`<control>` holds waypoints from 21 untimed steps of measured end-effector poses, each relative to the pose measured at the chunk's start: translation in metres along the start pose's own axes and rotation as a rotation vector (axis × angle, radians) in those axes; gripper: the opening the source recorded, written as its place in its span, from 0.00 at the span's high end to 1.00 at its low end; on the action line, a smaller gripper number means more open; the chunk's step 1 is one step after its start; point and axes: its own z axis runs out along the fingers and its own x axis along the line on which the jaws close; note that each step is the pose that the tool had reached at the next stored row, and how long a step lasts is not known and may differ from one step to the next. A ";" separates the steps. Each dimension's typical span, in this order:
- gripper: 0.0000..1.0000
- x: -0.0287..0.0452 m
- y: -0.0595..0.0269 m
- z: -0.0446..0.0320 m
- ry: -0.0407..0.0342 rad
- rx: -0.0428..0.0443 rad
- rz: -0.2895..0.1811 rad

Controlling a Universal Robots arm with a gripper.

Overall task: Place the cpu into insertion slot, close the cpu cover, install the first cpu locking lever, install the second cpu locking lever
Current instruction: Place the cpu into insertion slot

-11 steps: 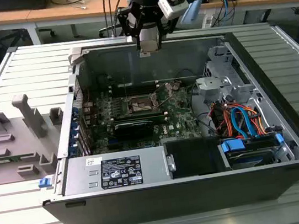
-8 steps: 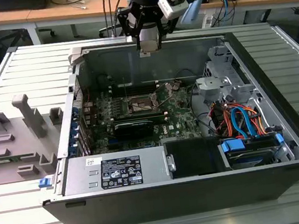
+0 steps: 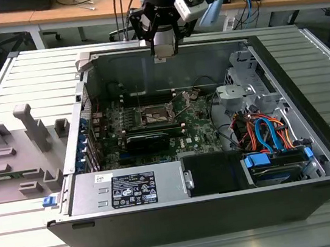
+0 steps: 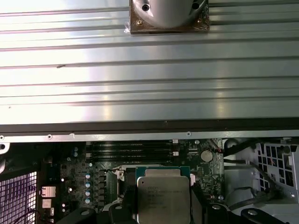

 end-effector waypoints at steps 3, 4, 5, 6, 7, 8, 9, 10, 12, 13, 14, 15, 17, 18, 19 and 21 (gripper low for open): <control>0.45 0.0006 -0.0002 0.0027 0.0000 0.0000 0.000; 0.45 0.0006 -0.0003 0.0028 0.0000 0.0000 0.000; 0.45 0.0007 -0.0003 0.0030 0.0000 0.0000 0.000; 0.45 0.0008 -0.0003 0.0031 0.0000 0.0000 0.000; 0.45 0.0010 -0.0003 0.0035 0.0000 0.0000 0.000; 0.45 0.0010 -0.0004 0.0038 0.0001 0.0000 0.000; 0.45 0.0010 -0.0004 0.0040 0.0001 0.0000 0.000; 0.45 0.0010 -0.0004 0.0041 0.0000 0.0000 0.000; 0.45 0.0011 -0.0004 0.0043 0.0001 0.0000 0.000; 0.45 0.0011 -0.0004 0.0044 0.0001 0.0000 0.000; 0.45 0.0011 -0.0005 0.0046 0.0001 0.0000 0.000; 0.45 0.0012 -0.0005 0.0048 0.0000 0.0000 0.000; 0.45 0.0012 -0.0005 0.0051 0.0000 0.0000 0.000; 0.45 0.0012 -0.0005 0.0053 0.0000 0.0000 0.000; 0.45 0.0013 -0.0005 0.0054 0.0000 0.0000 0.000; 0.45 0.0023 -0.0007 0.0067 0.0000 0.0000 0.000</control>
